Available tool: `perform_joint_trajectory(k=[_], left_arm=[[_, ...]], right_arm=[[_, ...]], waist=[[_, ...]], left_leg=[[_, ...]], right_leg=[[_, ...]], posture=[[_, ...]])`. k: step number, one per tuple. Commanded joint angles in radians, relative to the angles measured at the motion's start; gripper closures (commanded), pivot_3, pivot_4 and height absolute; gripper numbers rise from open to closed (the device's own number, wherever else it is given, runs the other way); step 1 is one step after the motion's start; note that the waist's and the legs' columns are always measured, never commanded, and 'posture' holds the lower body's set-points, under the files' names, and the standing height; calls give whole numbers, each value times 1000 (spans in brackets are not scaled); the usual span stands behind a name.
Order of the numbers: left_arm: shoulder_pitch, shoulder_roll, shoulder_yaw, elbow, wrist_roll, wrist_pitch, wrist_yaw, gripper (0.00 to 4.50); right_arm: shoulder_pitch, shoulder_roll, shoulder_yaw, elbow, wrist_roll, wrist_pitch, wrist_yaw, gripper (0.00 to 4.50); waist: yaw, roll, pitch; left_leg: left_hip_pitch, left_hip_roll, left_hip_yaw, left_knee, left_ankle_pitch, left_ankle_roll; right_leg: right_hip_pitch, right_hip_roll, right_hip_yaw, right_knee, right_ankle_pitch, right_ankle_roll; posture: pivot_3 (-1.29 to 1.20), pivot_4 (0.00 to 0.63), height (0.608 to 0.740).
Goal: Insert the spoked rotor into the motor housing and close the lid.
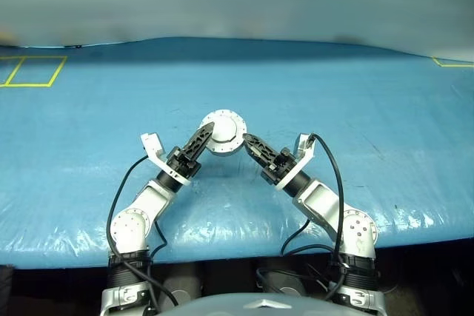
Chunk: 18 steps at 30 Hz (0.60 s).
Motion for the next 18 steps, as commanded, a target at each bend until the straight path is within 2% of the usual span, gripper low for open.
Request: perform_joint_trajectory(k=[1,18], left_arm=[[2,-18,-10,18,-20,21,16,43],[6,-41,2,38,-43,22,21,43]], right_arm=[[-29,24,50,-83,64,2,82,3402],[-36,2,64,-67,16,-39,134,3402]], waist=[[0,0,0],[4,-1,0]], left_leg=[[0,0,0,0,0,0],[0,0,0,1,0,0]], right_leg=[[0,0,0,0,0,0],[0,1,1,0,0,0]], posture=[[0,150,740],[0,150,740]])
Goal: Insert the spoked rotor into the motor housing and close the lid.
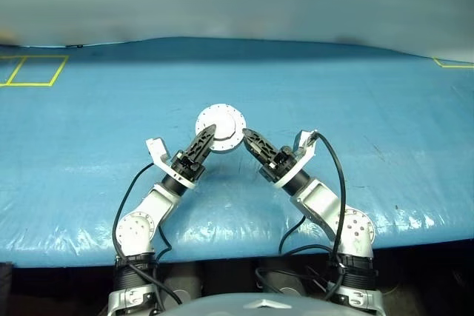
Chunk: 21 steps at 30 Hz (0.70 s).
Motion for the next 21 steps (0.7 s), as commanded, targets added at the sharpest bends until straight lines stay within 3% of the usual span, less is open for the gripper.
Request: perform_joint_trajectory(k=[1,9,12,16,21], left_arm=[[-9,-8,-7,3,-3,1,-1,43],[-2,-14,-29,0,6,2,-9,43],[-1,-15,-31,-1,13,-4,-9,576],[4,-19,-28,-2,18,-18,-9,1880],[8,-21,-25,-2,7,-14,-1,2028]], right_arm=[[-35,0,44,-51,23,15,48,3402],[-36,-4,64,-51,20,17,38,3402],[-37,-5,63,-50,22,16,35,3402],[-40,-1,58,-37,20,10,13,3402],[-49,13,45,-13,-6,-12,-32,3402]], waist=[[0,0,0],[2,0,0],[2,0,0],[2,0,0],[1,0,0]], left_leg=[[0,0,0,0,0,0],[0,0,0,0,0,0],[0,0,0,1,0,0],[0,0,0,1,0,0],[0,0,0,1,0,0]], right_leg=[[0,0,0,0,0,0],[0,0,0,0,0,0],[0,0,0,0,0,0],[0,0,0,0,0,0],[0,1,0,0,0,0]], posture=[[0,150,740],[0,150,740],[0,150,740],[0,150,740],[0,150,740]])
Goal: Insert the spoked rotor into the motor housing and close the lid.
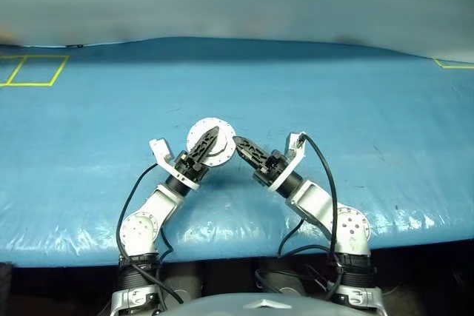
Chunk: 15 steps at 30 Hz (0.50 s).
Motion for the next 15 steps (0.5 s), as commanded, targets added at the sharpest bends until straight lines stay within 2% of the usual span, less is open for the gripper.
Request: perform_joint_trajectory(k=[1,5,8,11,15], left_arm=[[4,-3,-7,-6,9,-5,0,2028],[-1,-13,-1,-1,-3,-2,17,2028],[-7,-22,9,5,-3,-18,34,2028],[-12,-27,16,15,4,-36,49,2028],[-21,-45,27,27,40,-101,64,2028]], right_arm=[[-38,27,-7,-29,28,-27,-2,3402],[-42,24,-4,-24,8,-34,-3,3402],[-44,9,12,-34,-65,-57,22,3402],[-38,6,18,-57,-133,-107,85,2363],[-44,55,-19,-57,-216,-237,73,1036]], waist=[[0,0,0],[1,0,0],[1,0,0],[1,0,0],[0,0,0]], left_leg=[[0,0,0,0,0,0],[0,0,0,0,0,0],[0,0,0,0,0,0],[0,0,1,0,0,0],[0,0,1,0,0,0]], right_leg=[[0,0,0,0,0,0],[0,0,0,0,0,0],[0,0,0,0,0,0],[0,0,0,0,0,0],[0,1,1,0,0,1]], posture=[[0,150,740],[0,150,740],[0,150,740],[0,150,740],[0,150,740]])
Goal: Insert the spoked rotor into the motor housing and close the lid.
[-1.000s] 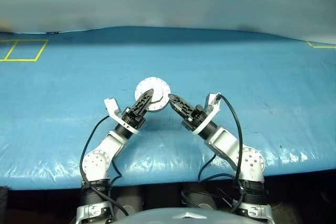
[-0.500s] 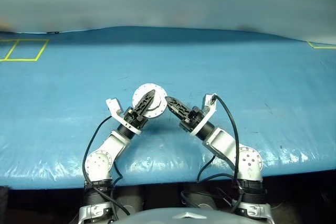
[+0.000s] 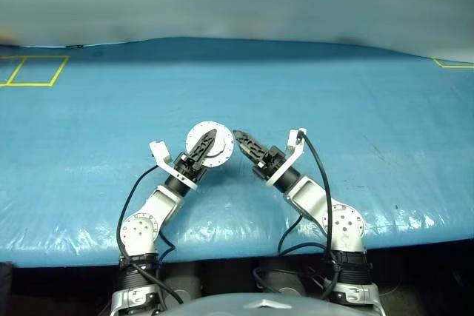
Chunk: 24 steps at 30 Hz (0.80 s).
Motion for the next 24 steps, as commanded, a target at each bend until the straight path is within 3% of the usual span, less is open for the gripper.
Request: perform_joint_trajectory(k=[1,2,6,13,20,24], left_arm=[[-22,-38,10,-21,22,-70,-6,2028],[-31,-44,18,-11,33,-94,6,2028],[-80,-70,48,25,118,-242,72,2028],[-343,-49,208,257,284,-520,415,2028],[-429,-12,203,322,409,-528,559,2028],[-416,-3,216,305,450,-545,598,798]], right_arm=[[-23,35,-32,-36,-59,-113,13,693],[-27,39,-41,-28,-81,-137,8,419],[-33,34,-51,-6,-142,-181,11,419],[-14,-7,-20,-11,-281,-224,40,419],[-15,7,-45,-12,-297,-242,37,419],[-17,9,-38,-6,-320,-238,35,368]], waist=[[1,0,0],[1,0,0],[4,0,0],[17,-3,1],[17,-6,3],[14,-6,3]], left_leg=[[0,0,0,0,0,0],[0,0,1,0,0,0],[0,0,2,0,0,0],[-1,-1,2,2,1,-1],[-4,-1,1,1,0,0],[-3,-1,1,2,1,-1]], right_leg=[[0,0,0,0,0,0],[0,0,0,0,0,0],[0,0,0,0,0,0],[1,1,0,-1,2,1],[-1,1,0,-3,6,8],[0,1,0,-2,6,7]], posture=[[0,150,740],[0,150,740],[0,150,740],[0,150,740],[0,150,740],[0,150,740]])
